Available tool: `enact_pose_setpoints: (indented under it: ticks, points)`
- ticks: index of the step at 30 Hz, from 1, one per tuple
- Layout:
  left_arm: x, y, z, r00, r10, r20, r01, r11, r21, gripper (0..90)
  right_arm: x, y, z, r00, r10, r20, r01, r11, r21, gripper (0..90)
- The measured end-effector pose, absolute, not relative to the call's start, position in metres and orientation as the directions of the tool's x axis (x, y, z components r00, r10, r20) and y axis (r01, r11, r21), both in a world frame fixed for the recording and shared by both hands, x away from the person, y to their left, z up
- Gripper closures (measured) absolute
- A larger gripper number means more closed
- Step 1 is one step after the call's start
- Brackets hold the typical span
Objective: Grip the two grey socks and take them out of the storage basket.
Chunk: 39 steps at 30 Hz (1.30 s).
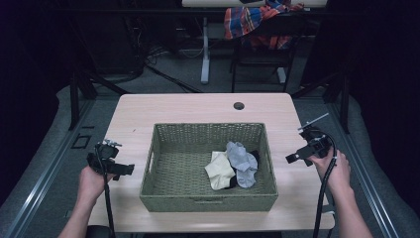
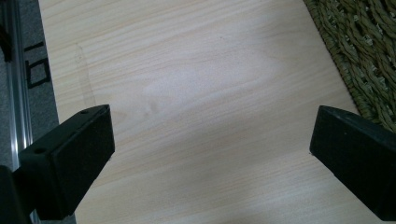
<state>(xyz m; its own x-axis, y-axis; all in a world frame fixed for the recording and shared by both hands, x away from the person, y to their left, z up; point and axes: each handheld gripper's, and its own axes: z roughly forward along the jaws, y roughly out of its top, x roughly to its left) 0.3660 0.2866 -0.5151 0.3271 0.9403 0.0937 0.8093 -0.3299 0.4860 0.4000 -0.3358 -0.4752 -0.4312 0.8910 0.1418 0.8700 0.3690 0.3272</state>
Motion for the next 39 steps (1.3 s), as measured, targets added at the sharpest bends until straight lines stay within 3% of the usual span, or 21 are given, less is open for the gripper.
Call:
enact_pose_setpoints:
  ticks: [39]
  points:
    - [0.365,0.287,-0.516,0.329,0.940,0.089,0.811,-0.330,0.482,0.1,0.408,-0.270,-0.408,-0.570,0.816,0.096,0.789,0.510,0.344,0.0]
